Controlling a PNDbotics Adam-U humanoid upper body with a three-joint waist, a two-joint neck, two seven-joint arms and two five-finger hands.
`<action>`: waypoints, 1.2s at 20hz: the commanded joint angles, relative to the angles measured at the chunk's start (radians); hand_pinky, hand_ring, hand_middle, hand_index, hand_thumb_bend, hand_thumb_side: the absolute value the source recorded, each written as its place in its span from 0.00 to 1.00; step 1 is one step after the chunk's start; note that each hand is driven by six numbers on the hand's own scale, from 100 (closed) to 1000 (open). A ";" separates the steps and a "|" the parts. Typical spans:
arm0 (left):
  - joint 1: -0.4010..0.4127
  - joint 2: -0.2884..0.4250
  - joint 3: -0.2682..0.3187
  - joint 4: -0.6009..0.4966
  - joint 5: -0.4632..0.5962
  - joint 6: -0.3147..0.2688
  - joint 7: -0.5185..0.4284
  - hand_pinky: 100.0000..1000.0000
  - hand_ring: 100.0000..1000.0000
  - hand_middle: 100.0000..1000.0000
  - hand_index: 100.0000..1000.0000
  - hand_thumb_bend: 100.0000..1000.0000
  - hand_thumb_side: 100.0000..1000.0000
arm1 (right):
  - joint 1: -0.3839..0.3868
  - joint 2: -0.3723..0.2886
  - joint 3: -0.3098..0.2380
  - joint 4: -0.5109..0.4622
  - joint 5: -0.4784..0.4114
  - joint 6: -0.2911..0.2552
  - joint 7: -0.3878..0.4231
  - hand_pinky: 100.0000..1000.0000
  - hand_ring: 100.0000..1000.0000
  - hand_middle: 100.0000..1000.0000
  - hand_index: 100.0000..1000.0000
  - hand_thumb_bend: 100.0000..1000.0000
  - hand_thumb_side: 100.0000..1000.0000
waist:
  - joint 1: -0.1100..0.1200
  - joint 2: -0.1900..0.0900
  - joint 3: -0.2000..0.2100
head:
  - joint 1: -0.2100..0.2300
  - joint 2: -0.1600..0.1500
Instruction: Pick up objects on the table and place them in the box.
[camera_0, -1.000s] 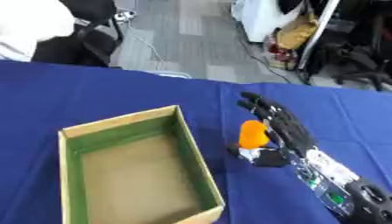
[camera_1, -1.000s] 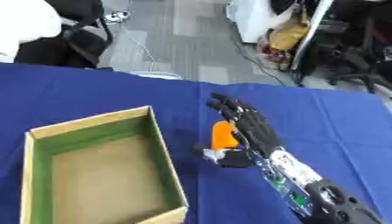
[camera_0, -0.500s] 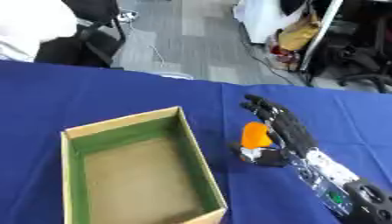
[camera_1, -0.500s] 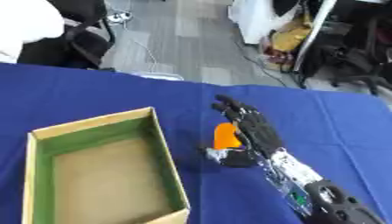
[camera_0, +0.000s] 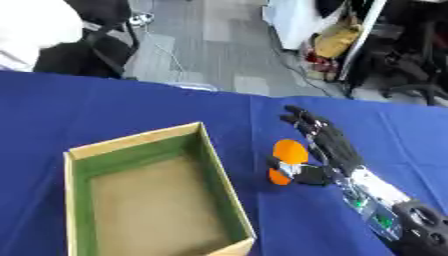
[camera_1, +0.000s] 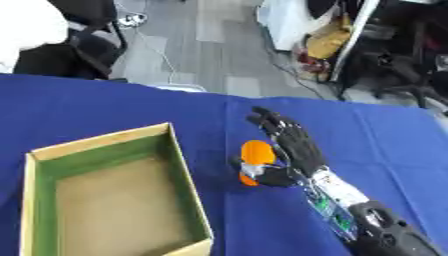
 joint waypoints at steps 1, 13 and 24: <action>-0.018 0.008 -0.001 -0.014 0.005 -0.002 -0.003 0.98 0.84 0.86 0.78 0.09 0.85 | -0.019 -0.032 -0.011 -0.003 -0.006 -0.004 -0.006 0.73 0.80 0.90 0.89 0.58 1.00 | 0.005 -0.013 0.002 | -0.003 -0.014; -0.028 0.000 -0.006 -0.014 0.012 0.001 -0.009 0.98 0.84 0.86 0.78 0.09 0.85 | -0.048 -0.017 0.008 0.016 0.009 -0.015 0.005 0.74 0.81 0.90 0.89 0.57 1.00 | 0.000 -0.010 0.013 | -0.004 -0.014; -0.034 -0.001 -0.009 -0.014 0.016 0.002 -0.014 0.98 0.84 0.86 0.78 0.09 0.85 | -0.052 -0.015 0.016 0.043 0.072 -0.023 0.011 0.76 0.81 0.89 0.88 0.56 1.00 | -0.004 -0.009 0.017 | -0.022 -0.022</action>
